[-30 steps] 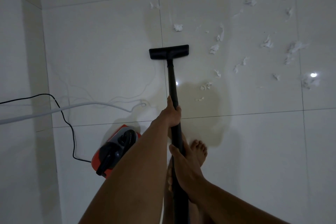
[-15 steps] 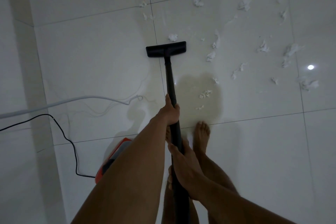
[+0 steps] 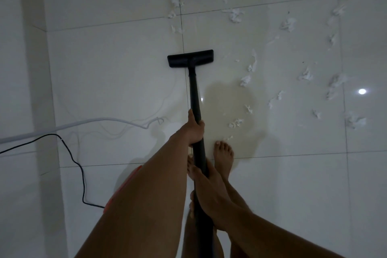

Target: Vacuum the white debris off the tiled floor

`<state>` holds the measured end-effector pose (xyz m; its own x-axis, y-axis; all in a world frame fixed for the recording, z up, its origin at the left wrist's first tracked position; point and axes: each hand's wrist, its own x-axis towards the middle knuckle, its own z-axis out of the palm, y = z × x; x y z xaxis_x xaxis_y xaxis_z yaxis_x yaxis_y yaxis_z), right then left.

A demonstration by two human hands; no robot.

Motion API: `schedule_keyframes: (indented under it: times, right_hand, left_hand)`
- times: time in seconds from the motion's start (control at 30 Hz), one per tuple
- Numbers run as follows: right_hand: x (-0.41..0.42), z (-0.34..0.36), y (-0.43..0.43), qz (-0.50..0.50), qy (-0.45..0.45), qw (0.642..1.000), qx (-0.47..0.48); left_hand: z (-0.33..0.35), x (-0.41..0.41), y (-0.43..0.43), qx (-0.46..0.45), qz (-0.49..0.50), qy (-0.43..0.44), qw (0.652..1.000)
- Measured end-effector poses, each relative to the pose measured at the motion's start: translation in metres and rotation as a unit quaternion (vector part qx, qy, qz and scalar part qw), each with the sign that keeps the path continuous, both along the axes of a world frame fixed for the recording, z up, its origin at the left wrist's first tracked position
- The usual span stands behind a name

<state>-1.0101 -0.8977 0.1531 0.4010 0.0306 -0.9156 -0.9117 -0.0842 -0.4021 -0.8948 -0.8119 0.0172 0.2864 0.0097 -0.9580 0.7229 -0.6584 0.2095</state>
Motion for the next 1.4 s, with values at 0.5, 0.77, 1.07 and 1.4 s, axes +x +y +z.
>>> schedule_keyframes:
  times: [0.5, 0.77, 1.07, 1.4]
  right_hand:
    - [0.064, -0.003, 0.014, 0.007, 0.067, 0.995, 0.069]
    - [0.103, -0.017, 0.056, -0.001, 0.034, 0.999, 0.042]
    - [0.158, -0.017, 0.103, 0.013, 0.028, 1.0, -0.002]
    - [0.212, -0.006, 0.114, 0.002, 0.096, 0.995, 0.034]
  left_hand:
    - [-0.036, 0.054, 0.028, 0.034, -0.009, 0.007, 0.999]
    - [-0.008, 0.107, 0.054, 0.026, -0.004, 0.016, 1.0]
    - [-0.001, 0.17, 0.093, 0.025, -0.066, 0.021, 0.997]
    - [0.002, 0.207, 0.111, 0.006, -0.05, 0.025, 0.998]
